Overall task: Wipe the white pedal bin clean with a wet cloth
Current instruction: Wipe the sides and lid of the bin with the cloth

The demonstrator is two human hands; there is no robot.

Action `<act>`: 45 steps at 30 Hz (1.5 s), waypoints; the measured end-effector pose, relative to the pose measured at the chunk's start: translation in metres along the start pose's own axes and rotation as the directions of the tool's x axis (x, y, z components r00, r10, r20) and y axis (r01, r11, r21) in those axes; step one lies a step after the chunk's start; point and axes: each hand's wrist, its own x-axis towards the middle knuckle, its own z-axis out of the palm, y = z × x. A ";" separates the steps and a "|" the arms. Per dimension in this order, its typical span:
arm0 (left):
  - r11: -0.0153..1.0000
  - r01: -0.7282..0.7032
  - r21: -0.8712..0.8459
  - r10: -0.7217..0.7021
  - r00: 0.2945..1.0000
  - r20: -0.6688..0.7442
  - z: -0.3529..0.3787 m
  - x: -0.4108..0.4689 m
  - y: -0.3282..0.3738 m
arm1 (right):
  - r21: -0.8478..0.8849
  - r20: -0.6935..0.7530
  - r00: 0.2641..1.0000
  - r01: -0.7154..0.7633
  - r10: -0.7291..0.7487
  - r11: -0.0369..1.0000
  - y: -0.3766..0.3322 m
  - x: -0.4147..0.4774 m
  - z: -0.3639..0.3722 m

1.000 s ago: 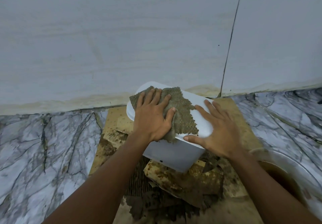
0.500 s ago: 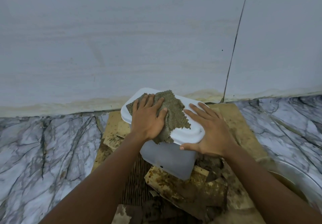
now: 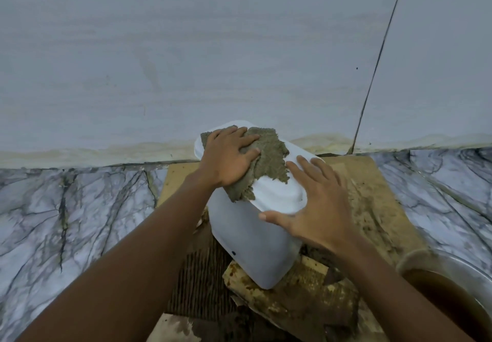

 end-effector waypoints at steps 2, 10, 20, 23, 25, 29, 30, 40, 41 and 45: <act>1.000 0.004 0.006 -0.004 1.000 -0.020 0.002 -0.009 0.003 | -0.022 0.038 0.989 0.142 -0.141 0.990 0.021 0.002 -0.007; 0.998 0.051 0.025 -0.050 0.998 -0.042 0.002 -0.044 0.002 | 0.175 -0.048 0.951 0.308 -0.304 0.935 0.025 -0.019 0.002; 0.998 -0.060 0.014 0.061 0.996 -0.071 0.001 -0.091 0.037 | 0.143 -0.288 0.943 0.217 -0.169 0.966 -0.014 -0.106 0.004; 0.991 -0.135 0.000 0.135 0.990 -0.045 0.001 -0.094 0.050 | 0.094 -0.338 0.936 0.140 -0.100 0.986 -0.033 -0.126 0.009; 0.989 -0.147 0.002 0.147 0.989 -0.014 0.004 -0.094 0.057 | 0.067 -0.339 0.939 0.082 -0.055 0.994 -0.039 -0.126 0.010; 0.996 -0.077 -0.040 0.078 0.996 0.031 0.012 -0.091 0.058 | 0.054 -0.160 0.987 0.013 -0.004 0.998 -0.037 -0.086 0.008; 0.997 -0.056 -0.060 0.058 0.998 0.027 0.012 -0.089 0.057 | 0.082 -0.099 0.995 0.010 -0.002 0.997 -0.035 -0.074 0.005; 0.964 -0.019 -0.266 0.027 0.999 0.026 0.008 -0.054 0.050 | 0.352 0.088 0.969 0.185 -0.229 0.917 0.030 -0.024 -0.021; 0.958 -0.004 -0.286 0.013 0.999 0.030 0.005 -0.048 0.045 | 0.351 0.063 0.972 0.189 -0.225 0.917 0.026 -0.019 -0.019; 0.908 0.046 -0.415 -0.054 0.999 -0.006 -0.014 -0.030 0.027 | 0.344 0.034 0.982 0.161 -0.184 0.925 0.000 0.011 -0.020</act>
